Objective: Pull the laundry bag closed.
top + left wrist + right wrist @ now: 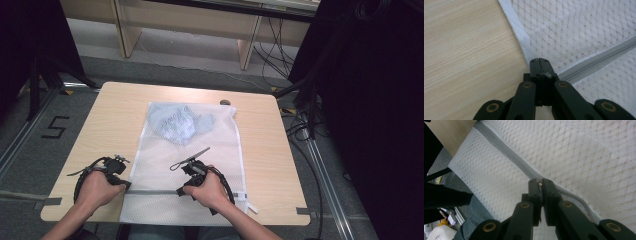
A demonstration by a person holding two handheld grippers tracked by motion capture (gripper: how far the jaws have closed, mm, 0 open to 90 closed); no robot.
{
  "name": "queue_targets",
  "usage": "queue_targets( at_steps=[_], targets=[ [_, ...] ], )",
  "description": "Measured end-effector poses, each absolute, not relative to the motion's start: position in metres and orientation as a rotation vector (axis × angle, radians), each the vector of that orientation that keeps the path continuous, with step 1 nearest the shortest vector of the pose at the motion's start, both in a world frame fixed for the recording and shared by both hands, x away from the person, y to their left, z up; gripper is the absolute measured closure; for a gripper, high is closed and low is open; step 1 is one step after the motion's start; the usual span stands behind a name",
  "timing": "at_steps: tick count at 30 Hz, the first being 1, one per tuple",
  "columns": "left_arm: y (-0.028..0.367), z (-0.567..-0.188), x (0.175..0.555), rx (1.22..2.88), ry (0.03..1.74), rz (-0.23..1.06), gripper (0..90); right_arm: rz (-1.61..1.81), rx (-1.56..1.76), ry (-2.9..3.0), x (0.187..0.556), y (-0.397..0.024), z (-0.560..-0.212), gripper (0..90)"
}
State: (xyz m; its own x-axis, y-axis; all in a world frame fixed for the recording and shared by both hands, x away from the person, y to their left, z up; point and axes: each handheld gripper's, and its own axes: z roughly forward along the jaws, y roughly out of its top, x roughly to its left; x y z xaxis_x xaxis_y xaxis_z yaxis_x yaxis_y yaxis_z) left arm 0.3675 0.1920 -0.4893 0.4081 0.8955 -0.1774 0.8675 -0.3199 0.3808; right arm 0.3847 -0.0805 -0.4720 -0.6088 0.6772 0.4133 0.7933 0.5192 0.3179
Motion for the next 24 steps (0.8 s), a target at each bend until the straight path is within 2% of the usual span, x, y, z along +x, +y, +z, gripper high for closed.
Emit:
queue_targets(
  at_steps=[24],
  targets=[
    [0.192,-0.489,0.367,2.254,1.507,0.094,89.9,-0.737,-1.253,-2.506,0.384,-0.103,-0.465,86.9]
  ],
)
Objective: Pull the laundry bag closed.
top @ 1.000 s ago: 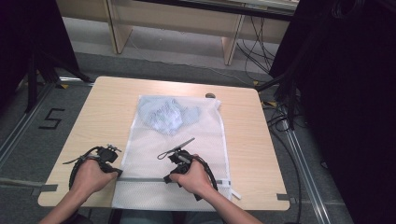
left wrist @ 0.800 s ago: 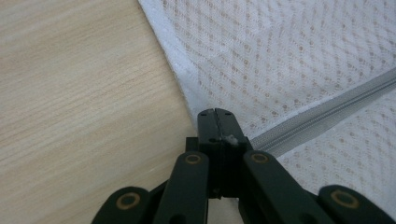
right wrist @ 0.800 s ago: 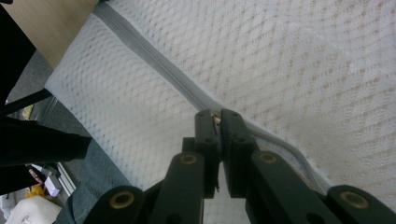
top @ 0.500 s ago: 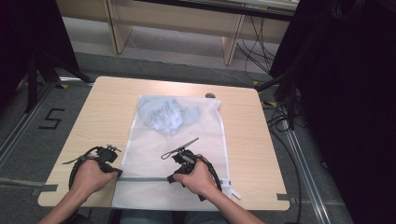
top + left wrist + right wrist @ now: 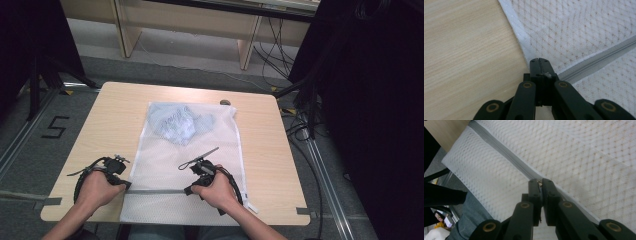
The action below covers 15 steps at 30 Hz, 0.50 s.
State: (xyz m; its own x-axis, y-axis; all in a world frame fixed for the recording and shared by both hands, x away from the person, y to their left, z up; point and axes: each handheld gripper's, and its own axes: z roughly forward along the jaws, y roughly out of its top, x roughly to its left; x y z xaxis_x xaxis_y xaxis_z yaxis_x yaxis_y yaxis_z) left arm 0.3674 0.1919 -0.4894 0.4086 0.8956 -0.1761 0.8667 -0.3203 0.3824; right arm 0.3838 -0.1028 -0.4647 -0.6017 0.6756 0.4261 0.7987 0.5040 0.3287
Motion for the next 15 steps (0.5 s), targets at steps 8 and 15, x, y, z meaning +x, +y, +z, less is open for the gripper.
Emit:
queue_targets(
  at_steps=[8,15],
  targets=[
    [0.1918,-0.4893,0.3672,2.254,1.507,0.095,89.9,-0.705,-1.303,-2.553,0.3823,-0.1083,-0.46,86.9],
    [0.1919,-0.4893,0.3673,2.256,1.507,0.096,89.9,-0.713,-1.324,-2.548,0.3819,-0.1142,-0.4607,86.9]
  ],
)
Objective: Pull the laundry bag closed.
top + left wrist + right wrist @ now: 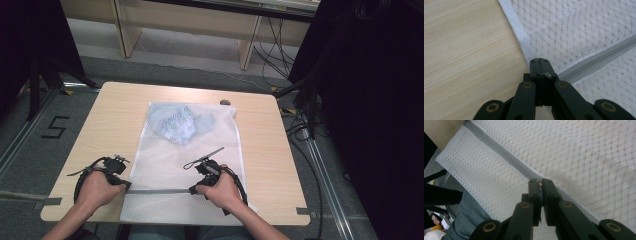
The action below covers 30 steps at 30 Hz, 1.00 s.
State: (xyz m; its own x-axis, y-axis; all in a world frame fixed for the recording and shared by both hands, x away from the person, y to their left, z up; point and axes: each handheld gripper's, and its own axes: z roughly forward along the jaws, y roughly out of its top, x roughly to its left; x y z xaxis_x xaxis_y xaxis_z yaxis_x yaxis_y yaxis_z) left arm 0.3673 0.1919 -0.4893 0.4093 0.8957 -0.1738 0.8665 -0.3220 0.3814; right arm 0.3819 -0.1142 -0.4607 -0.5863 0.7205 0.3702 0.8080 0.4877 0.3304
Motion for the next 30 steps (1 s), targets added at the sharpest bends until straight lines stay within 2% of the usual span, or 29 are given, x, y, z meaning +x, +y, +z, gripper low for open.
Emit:
queue_targets(
  at_steps=[30],
  targets=[
    [0.192,-0.489,0.367,2.254,1.506,0.092,89.9,-0.724,-1.368,-2.522,0.381,-0.132,-0.46,86.9]
  ],
)
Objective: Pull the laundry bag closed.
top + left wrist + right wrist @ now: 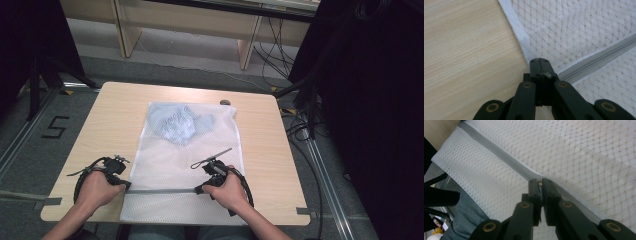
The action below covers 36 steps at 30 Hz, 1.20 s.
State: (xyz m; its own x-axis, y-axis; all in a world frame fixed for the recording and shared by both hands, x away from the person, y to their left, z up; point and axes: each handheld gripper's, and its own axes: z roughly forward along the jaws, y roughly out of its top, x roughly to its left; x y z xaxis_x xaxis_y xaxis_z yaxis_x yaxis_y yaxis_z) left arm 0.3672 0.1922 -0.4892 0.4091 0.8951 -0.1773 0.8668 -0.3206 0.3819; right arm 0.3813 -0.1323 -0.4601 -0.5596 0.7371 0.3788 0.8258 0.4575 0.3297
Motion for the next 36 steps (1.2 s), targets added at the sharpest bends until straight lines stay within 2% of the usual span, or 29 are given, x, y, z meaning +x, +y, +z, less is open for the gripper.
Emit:
queue_targets(
  at_steps=[36],
  targets=[
    [0.193,-0.489,0.367,2.262,1.502,0.091,89.9,-0.733,-1.409,-2.51,0.382,-0.151,-0.455,86.9]
  ],
)
